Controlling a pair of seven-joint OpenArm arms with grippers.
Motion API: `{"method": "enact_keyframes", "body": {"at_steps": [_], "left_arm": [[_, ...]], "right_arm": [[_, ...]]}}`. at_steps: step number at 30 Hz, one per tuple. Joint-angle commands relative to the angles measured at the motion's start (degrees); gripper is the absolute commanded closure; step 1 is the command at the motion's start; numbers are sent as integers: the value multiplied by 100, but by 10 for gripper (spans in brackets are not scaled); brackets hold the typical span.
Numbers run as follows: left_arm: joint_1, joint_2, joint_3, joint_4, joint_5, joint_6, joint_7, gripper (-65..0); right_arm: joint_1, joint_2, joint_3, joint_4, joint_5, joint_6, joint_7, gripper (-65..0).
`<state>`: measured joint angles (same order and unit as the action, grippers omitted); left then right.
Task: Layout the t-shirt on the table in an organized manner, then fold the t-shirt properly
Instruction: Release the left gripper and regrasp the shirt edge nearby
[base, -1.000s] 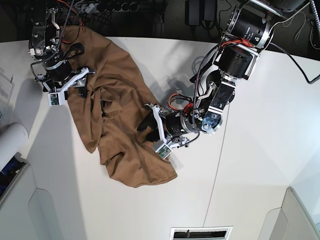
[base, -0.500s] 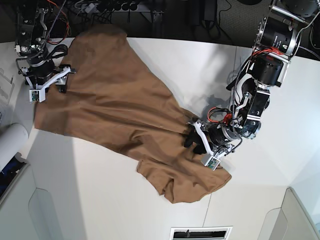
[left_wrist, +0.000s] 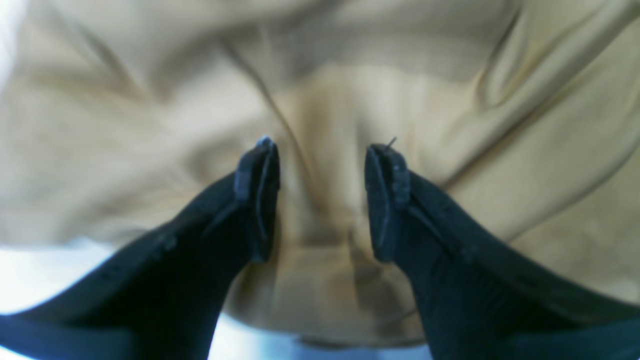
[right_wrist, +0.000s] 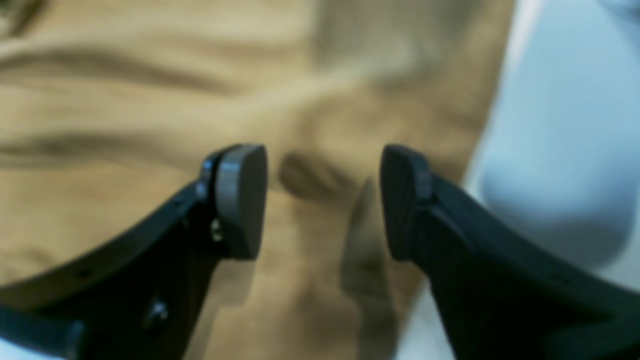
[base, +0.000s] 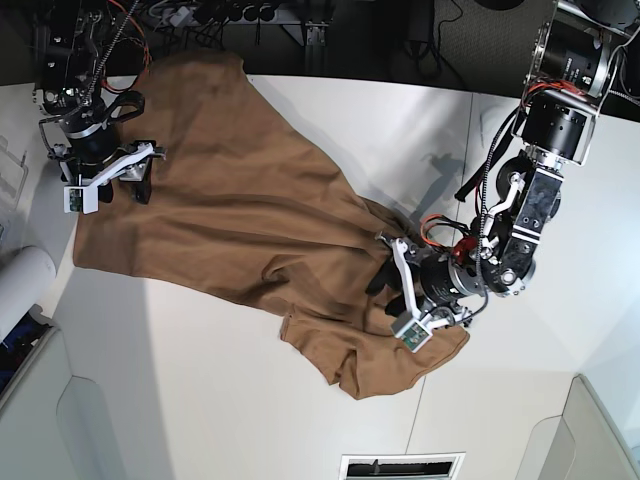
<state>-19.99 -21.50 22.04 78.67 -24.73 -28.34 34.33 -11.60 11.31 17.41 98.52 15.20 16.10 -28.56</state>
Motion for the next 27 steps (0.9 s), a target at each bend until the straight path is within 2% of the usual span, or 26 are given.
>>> {"method": "enact_keyframes", "body": {"at_steps": [1, 5, 8, 11, 14, 17, 20, 23, 27], "left_arm": [[-142, -142, -199, 223, -81, 31, -92, -303], [-55, -367, -957, 468, -494, 2, 195, -303], [291, -538, -1585, 463, -529, -87, 125, -303], [815, -549, -2190, 463, -730, -234, 79, -303], [1322, -529, -2461, 463, -1005, -299, 81, -303], [1709, -411, -2472, 463, -1029, -326, 63, -303], [1961, -170, -2472, 463, -793, -527, 48, -303], [2017, 133, -2472, 463, -227, -533, 20, -303], [1987, 361, -2463, 463, -221, -531, -46, -303]], "right_arm": [[46, 33, 37, 184, 63, 66, 133, -354], [46, -74, 35, 361, 289, 212, 133, -354], [44, -214, 35, 315, 319, 348, 131, -354], [46, -339, 28, 210, 306, 459, 131, -354], [46, -374, 9, 109, 306, 494, 136, -354], [42, -374, 9, 28, 304, 494, 133, -354], [46, -372, 9, -50, 304, 494, 136, -354], [48, -372, 9, -57, 304, 494, 136, -354], [42, -372, 9, -57, 302, 542, 122, -354]]}}
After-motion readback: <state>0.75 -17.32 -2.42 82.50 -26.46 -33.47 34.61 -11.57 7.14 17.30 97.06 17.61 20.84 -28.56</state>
